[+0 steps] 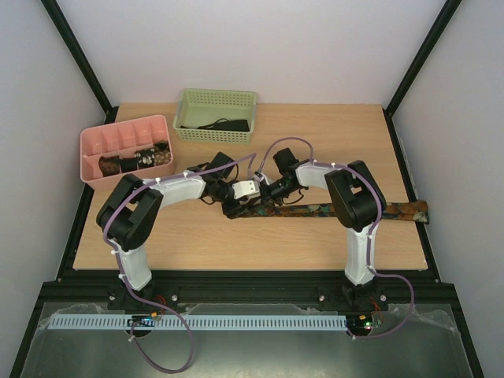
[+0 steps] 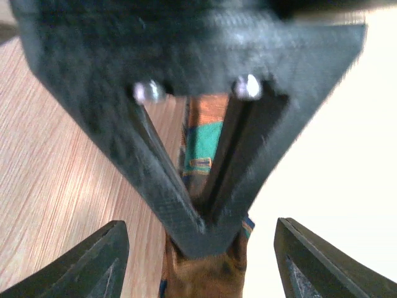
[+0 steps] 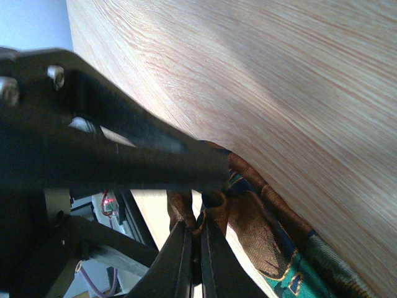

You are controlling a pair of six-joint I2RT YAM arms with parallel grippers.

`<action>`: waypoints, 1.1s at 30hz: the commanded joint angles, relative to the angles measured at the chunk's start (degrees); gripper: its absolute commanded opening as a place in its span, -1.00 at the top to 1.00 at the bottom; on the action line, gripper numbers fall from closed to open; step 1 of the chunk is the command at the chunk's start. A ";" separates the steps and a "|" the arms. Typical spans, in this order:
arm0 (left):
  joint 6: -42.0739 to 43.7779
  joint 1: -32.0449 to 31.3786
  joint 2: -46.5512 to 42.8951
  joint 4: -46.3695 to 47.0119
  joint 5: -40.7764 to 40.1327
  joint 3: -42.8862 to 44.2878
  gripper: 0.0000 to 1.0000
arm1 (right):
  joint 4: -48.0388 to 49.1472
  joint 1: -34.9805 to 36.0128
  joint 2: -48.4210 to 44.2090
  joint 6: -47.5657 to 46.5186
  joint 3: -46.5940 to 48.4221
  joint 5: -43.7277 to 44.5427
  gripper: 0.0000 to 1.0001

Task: Roll the ties
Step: Roll the tie at the center of the board.

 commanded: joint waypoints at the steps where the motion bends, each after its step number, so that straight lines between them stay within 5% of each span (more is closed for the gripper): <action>1: 4.20 1.92 -3.86 -0.33 1.14 -3.22 -0.42 | -2.82 0.07 0.62 -2.16 0.23 -1.31 0.97; 6: 6.74 0.16 -3.20 -0.47 -1.23 -4.57 -0.52 | -1.16 -0.02 0.71 -0.95 0.16 -2.11 0.97; 13: 5.29 -1.50 1.59 -1.16 -5.11 -0.07 -0.39 | -0.81 -0.35 0.69 -0.68 0.35 -3.06 0.96; 18: 7.96 -1.51 1.49 -1.70 -7.17 -0.80 -0.03 | -2.46 -0.97 0.89 -1.82 0.91 -3.59 0.94; 23: 8.25 -1.58 1.53 -1.98 -6.68 -0.54 0.36 | -4.21 -1.08 0.89 -2.66 1.04 -2.94 0.72; 28: 8.19 -1.58 2.01 -2.17 -6.22 -0.16 0.43 | -4.12 -1.08 0.95 -2.23 0.44 -3.21 0.54; 33: 7.60 -1.72 2.24 -2.70 -5.88 -0.13 0.43 | -3.80 -1.08 1.29 -2.17 0.74 -3.44 0.70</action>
